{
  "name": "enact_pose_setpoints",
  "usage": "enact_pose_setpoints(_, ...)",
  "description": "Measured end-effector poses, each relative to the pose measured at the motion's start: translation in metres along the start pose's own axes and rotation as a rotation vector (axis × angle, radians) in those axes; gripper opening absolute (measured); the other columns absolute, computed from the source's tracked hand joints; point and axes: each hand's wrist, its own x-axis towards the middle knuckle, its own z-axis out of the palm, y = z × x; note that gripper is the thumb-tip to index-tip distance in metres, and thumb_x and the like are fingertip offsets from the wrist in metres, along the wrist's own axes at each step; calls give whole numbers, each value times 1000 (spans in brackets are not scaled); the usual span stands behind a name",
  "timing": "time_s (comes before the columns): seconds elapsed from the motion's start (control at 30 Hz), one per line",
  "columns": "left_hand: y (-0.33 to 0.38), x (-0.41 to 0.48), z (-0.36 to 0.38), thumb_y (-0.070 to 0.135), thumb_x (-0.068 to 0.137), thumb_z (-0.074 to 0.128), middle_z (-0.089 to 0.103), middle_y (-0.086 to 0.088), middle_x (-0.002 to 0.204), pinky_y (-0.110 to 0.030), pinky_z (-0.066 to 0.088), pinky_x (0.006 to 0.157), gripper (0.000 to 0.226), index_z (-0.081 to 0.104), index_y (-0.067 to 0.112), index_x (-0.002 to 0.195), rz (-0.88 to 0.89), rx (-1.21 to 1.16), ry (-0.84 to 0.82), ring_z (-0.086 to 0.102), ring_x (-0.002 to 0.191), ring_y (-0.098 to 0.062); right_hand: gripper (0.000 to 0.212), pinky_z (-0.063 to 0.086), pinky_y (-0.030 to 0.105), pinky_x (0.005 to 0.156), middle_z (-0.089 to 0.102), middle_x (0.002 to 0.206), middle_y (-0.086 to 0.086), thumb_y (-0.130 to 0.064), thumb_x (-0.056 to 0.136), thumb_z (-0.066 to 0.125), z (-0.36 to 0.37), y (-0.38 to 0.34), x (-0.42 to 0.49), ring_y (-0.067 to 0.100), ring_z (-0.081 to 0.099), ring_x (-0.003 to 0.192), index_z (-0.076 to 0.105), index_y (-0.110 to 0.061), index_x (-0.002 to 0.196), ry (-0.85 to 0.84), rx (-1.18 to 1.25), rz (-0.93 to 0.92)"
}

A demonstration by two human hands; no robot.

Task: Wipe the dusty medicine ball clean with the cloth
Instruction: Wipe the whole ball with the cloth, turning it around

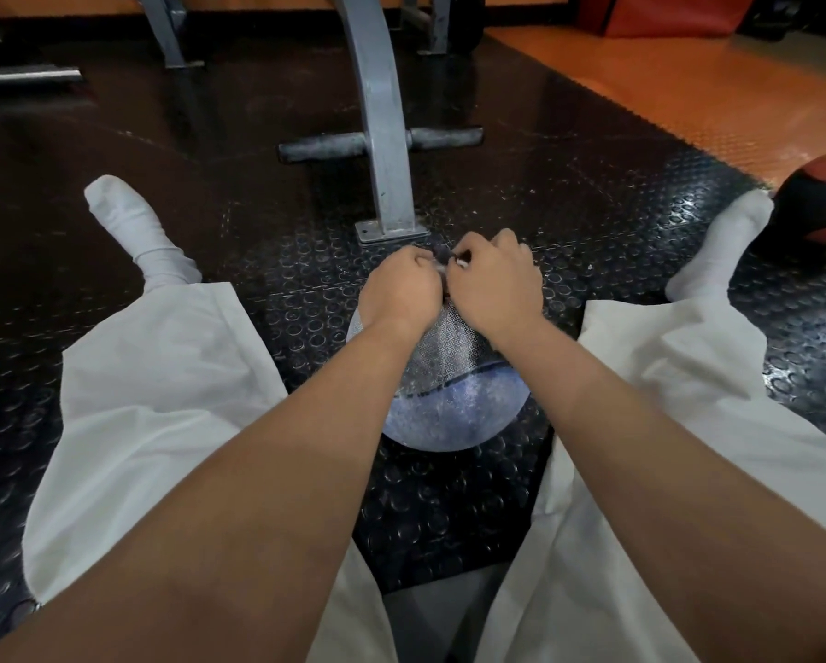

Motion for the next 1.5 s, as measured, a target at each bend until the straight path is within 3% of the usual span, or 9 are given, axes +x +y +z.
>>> enact_pose_setpoints(0.1, 3, 2, 1, 21, 99, 34, 67, 3, 115, -29, 40, 75, 35, 63, 27, 118, -11, -12, -26, 60, 98, -21, 31, 42, 42, 71, 51, 103, 16, -27, 88, 43, 9, 9, -53, 36, 51, 88, 60, -9, 106, 204, 31, -197)
enact_pose_setpoints(0.23, 1, 1, 2, 22, 98, 34, 70, 0, 106, -29, 40, 70, 36, 62, 30, 119, 14, -29, -49, 64, 96, -26, 33, 40, 38, 60, 51, 90, 16, -30, 85, 36, 13, 21, -81, 35, 52, 74, 58, -8, 96, 209, 63, -270)
enact_pose_setpoints(0.33, 0, -2, 1, 22, 98, 35, 69, 2, 110, -29, 39, 71, 36, 61, 30, 121, 11, -37, -44, 63, 96, -23, 31, 35, 37, 66, 52, 99, 14, -30, 88, 38, 4, 15, -56, 34, 53, 84, 58, -10, 101, 206, 12, -212)
enact_pose_setpoints(0.5, 0, -2, 0, 21, 97, 35, 67, 3, 115, -31, 44, 79, 35, 63, 28, 118, -13, -55, -8, 61, 100, -21, 34, 38, 45, 92, 47, 127, 14, -29, 94, 44, -3, -2, -3, 36, 46, 116, 54, -15, 123, 20, 13, 31)
enact_pose_setpoints(0.8, 5, 7, 2, 22, 99, 34, 69, -2, 109, -33, 46, 78, 36, 64, 24, 118, -7, -33, -44, 64, 96, -26, 21, 44, 41, 61, 54, 92, 15, -21, 80, 55, 18, 10, -87, 36, 55, 77, 59, -9, 96, 275, 12, -152)
enact_pose_setpoints(1.1, -1, 4, -1, 23, 99, 34, 66, 1, 118, -31, 42, 78, 35, 63, 25, 119, -10, -51, 2, 60, 103, -22, 33, 34, 44, 96, 47, 128, 12, -31, 94, 46, -2, -5, -15, 32, 41, 119, 51, -15, 123, 36, -15, 29)
enact_pose_setpoints(1.2, 0, 8, -1, 23, 99, 35, 66, 0, 117, -30, 41, 78, 34, 64, 24, 116, -52, -56, -4, 59, 102, -22, 30, 37, 45, 88, 49, 120, 13, -30, 93, 50, 7, -6, -27, 34, 45, 111, 53, -13, 117, 117, -60, -30)
enact_pose_setpoints(1.33, 5, 13, -6, 19, 99, 37, 66, -5, 119, -32, 44, 85, 34, 65, 17, 118, -51, -72, -61, 59, 102, -25, 24, 42, 40, 66, 53, 95, 13, -30, 86, 49, 27, 3, -84, 33, 51, 81, 53, -14, 103, 279, -64, -168)
enact_pose_setpoints(1.5, 3, 12, -4, 23, 99, 36, 68, -5, 114, -35, 46, 85, 34, 64, 22, 118, -30, -78, -98, 63, 103, -28, 23, 40, 42, 73, 53, 100, 13, -32, 90, 49, 17, 5, -75, 34, 51, 89, 57, -14, 102, 241, -69, -152)
